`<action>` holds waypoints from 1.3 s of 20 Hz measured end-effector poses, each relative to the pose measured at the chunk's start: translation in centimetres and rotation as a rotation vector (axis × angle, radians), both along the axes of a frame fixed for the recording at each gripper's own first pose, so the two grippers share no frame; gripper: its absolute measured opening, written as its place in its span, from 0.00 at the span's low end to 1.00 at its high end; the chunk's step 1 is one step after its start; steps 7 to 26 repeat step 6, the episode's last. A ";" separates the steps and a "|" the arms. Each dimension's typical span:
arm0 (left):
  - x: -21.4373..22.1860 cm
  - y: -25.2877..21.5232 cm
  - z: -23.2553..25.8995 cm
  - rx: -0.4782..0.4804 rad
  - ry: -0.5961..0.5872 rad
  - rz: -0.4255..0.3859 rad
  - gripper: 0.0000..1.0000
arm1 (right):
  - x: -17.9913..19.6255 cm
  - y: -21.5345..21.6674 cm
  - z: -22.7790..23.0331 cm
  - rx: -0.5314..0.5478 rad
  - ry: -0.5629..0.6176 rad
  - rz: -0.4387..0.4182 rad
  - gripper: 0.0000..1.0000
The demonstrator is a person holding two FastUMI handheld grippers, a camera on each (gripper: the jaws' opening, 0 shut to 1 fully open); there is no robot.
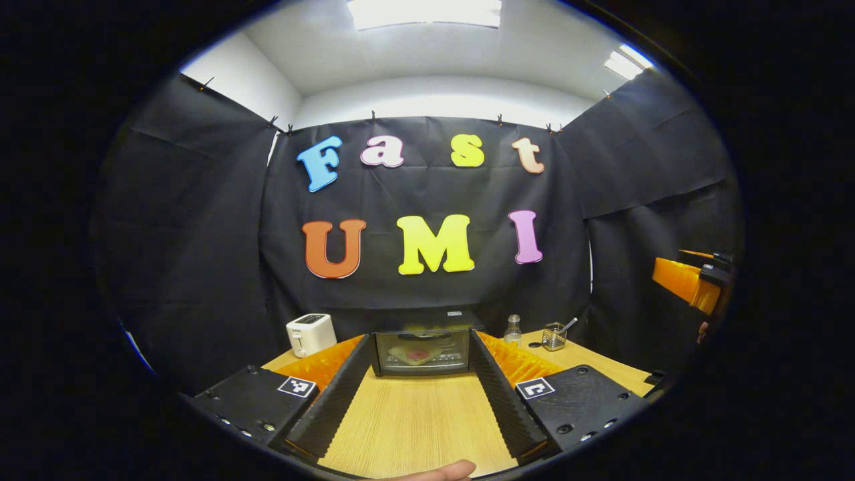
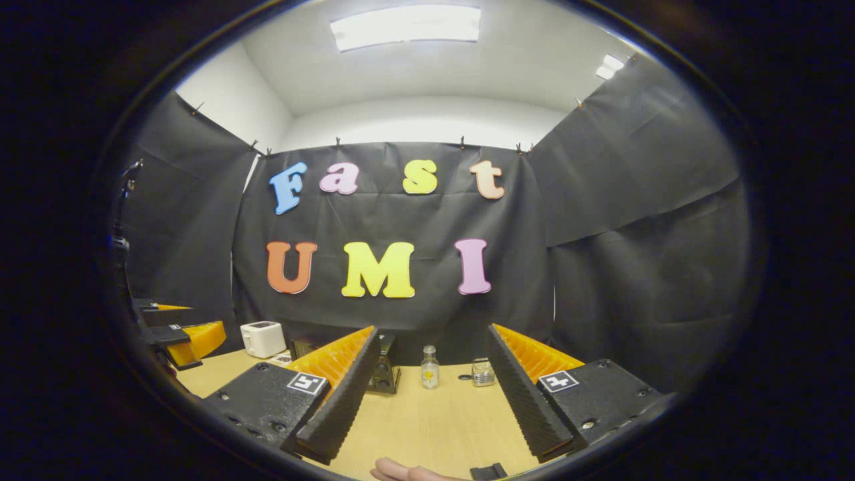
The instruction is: Open the electric oven with the left hand, put the food in, and close the electric oven.
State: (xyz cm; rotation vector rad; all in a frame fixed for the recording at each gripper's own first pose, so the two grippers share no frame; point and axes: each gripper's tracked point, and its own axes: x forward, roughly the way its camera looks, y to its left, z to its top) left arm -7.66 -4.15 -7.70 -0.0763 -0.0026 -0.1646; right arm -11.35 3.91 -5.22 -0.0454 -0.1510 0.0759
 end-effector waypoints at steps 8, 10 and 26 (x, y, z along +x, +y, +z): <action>-0.3 0.9 0.2 -0.042 0.019 0.001 0.93 | 0.1 0.9 -0.1 -0.012 0.025 0.025 0.96; -0.3 0.9 0.2 -0.042 0.019 0.001 0.93 | 0.1 0.9 -0.1 -0.012 0.025 0.025 0.96; -0.3 0.9 0.2 -0.042 0.019 0.001 0.93 | 0.1 0.9 -0.1 -0.012 0.025 0.025 0.96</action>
